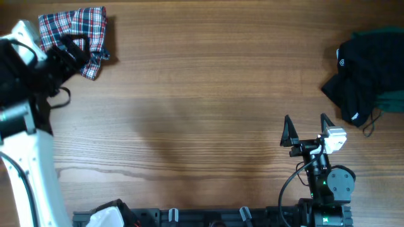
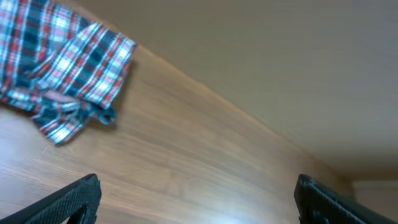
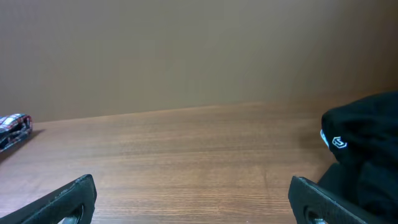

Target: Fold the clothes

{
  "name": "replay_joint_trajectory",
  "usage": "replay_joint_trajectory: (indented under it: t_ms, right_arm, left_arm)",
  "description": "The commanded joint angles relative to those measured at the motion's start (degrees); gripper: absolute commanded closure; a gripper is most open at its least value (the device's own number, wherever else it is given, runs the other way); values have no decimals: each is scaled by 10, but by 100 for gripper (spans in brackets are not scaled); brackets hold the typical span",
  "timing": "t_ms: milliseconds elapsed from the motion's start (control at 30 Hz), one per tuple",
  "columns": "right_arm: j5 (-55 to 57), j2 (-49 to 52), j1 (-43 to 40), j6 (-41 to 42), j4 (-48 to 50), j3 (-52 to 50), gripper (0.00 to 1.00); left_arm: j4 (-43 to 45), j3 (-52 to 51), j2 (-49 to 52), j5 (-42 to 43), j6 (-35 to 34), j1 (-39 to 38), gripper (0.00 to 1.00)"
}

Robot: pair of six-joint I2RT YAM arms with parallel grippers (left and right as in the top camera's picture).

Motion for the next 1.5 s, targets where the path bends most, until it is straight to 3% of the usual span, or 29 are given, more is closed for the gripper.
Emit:
replay_joint_trajectory:
  t_ms: [0,100,367,600,1067,1233,1300,1467]
  right_arm:
    - [8,-2,0,11,2,0,0]
    - [8,-2,0,11,2,0,0]
    - [8,-2,0,11,2,0,0]
    - [8,-2,0,11,2,0,0]
    - [8,-2,0,11,2,0,0]
    - [8,-2,0,11,2,0,0]
    - [8,-2,0,11,2,0,0]
    - [8,-2,0,11,2,0,0]
  left_arm:
    - [32,-92,-127,-63,14,-80,0]
    - [105,-223,-250,-102,13,-133,0]
    - [234,-500,-486,-102,39,-136,0]
    - [379,-670,-605,-103,11,-155,0]
    - [379,-729,-699,-129,13,-197,0]
    - [315,-729,-699,-196,14,-198,0]
    - [315,-729,-699,-196,68,-198,0]
    - [315,-729,-696,-196,73,-197,0]
